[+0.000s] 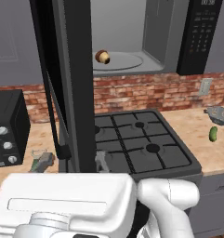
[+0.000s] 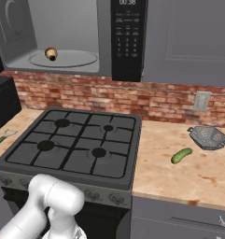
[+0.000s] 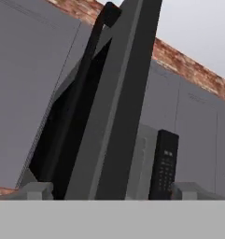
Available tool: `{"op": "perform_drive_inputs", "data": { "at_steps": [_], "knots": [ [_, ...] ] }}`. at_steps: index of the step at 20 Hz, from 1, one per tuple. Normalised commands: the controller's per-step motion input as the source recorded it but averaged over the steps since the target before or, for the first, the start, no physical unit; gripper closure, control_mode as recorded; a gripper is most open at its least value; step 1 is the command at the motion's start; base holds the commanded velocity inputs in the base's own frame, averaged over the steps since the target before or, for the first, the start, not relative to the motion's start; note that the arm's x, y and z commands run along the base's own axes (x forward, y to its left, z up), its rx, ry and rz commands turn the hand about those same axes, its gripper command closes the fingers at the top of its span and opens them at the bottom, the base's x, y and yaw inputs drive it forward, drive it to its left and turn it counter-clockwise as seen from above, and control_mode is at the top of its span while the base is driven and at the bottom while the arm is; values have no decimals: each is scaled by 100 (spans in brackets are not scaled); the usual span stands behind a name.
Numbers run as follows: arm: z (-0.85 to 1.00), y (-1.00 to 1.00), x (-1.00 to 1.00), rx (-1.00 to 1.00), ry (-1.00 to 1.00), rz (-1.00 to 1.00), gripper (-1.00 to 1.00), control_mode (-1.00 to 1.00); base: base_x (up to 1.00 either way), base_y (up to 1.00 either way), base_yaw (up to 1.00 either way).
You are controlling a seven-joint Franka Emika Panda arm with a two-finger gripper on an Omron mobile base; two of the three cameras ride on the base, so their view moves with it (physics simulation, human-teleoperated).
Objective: Close the microwave door.
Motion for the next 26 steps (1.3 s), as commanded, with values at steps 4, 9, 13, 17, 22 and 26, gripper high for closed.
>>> {"op": "perform_drive_inputs", "data": {
  "at_steps": [4, 9, 13, 17, 22, 26],
  "knots": [
    [-12, 59, 86, -8, 1, -20, -100, -100, 0, 0, 0],
    [-25, 50, 93, -6, 0, -16, -100, -100, 0, 0, 0],
    [-11, 19, 65, -5, 0, -17, -100, -100, 0, 0, 0],
    [0, -11, 52, -9, 2, -16, -100, -100, 0, 0, 0],
    [0, -33, 51, -6, 6, -12, -100, -100, 0, 0, 0],
    [0, -61, 42, -4, 8, -11, -100, -100, 0, 0, 0]
  ]
}}
